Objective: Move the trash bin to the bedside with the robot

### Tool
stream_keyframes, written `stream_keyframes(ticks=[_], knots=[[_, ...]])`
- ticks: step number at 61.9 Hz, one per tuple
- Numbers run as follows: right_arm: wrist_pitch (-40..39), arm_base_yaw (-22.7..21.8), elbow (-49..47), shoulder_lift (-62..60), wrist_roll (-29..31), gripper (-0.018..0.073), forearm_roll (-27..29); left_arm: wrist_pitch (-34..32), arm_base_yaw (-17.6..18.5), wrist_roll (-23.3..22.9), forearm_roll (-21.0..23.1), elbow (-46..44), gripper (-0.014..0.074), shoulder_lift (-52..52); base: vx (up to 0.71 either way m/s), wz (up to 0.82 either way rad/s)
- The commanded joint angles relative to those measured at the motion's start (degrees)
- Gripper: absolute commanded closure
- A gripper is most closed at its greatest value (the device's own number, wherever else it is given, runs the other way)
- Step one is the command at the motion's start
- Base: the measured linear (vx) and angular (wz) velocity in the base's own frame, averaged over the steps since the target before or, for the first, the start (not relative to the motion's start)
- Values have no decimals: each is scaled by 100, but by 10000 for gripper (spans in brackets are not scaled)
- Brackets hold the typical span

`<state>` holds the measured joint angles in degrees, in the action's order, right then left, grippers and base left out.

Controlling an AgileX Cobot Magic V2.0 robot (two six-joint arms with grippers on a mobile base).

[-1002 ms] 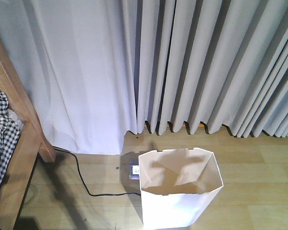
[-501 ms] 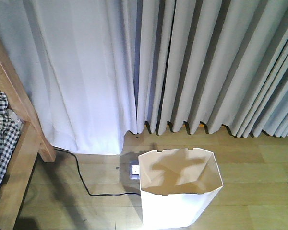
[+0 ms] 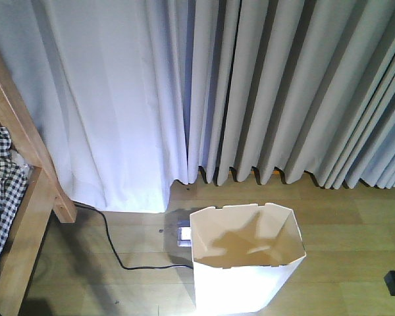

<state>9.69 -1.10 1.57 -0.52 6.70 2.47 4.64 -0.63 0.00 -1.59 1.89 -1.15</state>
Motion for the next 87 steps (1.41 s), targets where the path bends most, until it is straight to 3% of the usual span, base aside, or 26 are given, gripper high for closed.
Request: stream_keyframes(ticks=[1,12,31,87], knots=[[-349,-63,14,-64,-17,568,-125,-427,36,-79,54,66,603,-43,0,0],[-522,-63,14,-64,-109,568,-150,-427,36,-79,54,66,603,-43,0,0],[-733,-63,14,-64,-1087,568,-736,-427,36,-79,54,66,603,-43,0,0],[-728,-63,14,-64,-1082,568,-639,-427,36,-79,54,66,603,-43,0,0]])
